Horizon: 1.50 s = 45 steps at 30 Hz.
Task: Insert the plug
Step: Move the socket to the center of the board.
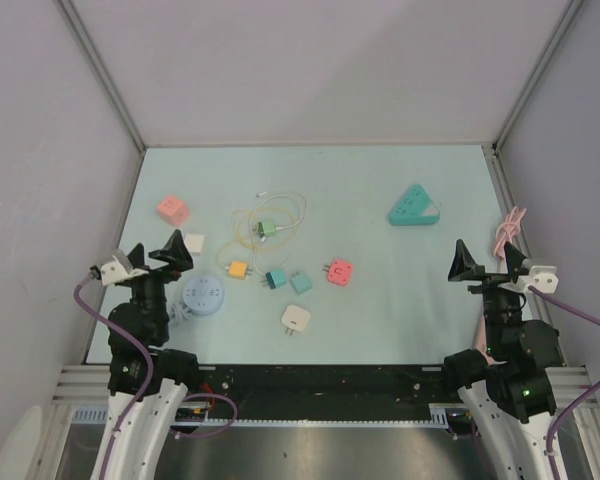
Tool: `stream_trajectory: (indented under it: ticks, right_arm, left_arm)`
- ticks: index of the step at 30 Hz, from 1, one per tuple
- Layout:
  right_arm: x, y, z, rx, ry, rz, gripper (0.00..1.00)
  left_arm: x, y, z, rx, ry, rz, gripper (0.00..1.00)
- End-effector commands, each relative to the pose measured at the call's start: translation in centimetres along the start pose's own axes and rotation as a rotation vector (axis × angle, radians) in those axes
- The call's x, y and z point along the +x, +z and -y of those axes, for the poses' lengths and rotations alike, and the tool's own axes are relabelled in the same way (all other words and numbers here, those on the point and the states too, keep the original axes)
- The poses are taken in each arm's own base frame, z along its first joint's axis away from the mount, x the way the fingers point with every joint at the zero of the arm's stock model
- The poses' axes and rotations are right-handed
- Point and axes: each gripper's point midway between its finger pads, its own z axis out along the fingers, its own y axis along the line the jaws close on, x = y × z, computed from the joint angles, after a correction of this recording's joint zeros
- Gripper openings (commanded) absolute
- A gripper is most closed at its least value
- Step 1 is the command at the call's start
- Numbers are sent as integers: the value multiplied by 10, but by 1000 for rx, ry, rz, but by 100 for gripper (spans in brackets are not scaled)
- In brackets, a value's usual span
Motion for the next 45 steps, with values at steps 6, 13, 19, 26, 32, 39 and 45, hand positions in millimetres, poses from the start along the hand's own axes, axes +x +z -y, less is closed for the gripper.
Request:
stream_trajectory:
  ticks: [6,13,19,26,32,39,45]
  right_arm:
    - [-13,-4,-3,-15,29,26,100]
    - [-10,-3,-7,-35,34,22,100]
    - [-9,-3,-9,-46,42,20,100]
    - [-10,-4,-14,-70,53,21,100]
    - [-10,-5,-19,-90,64,17,100]
    - [-10,-5,-22,-105,68,15,100]
    - [-11,-5,-22,-107,72,18,100]
  left_arm:
    - [16,-2,-28,-200,-2,-139,100]
    - [79,-22,-60,-449,-47,-416,100]
    - [130,-33,-79,-560,-17,-626,100]
    - [168,-23,-87,-529,-64,-813,100]
    - [200,-22,-89,-466,-84,-998,100]
    - [232,-35,-65,-330,-180,-1166,96]
    - [252,-55,-43,-282,-340,-1250,82]
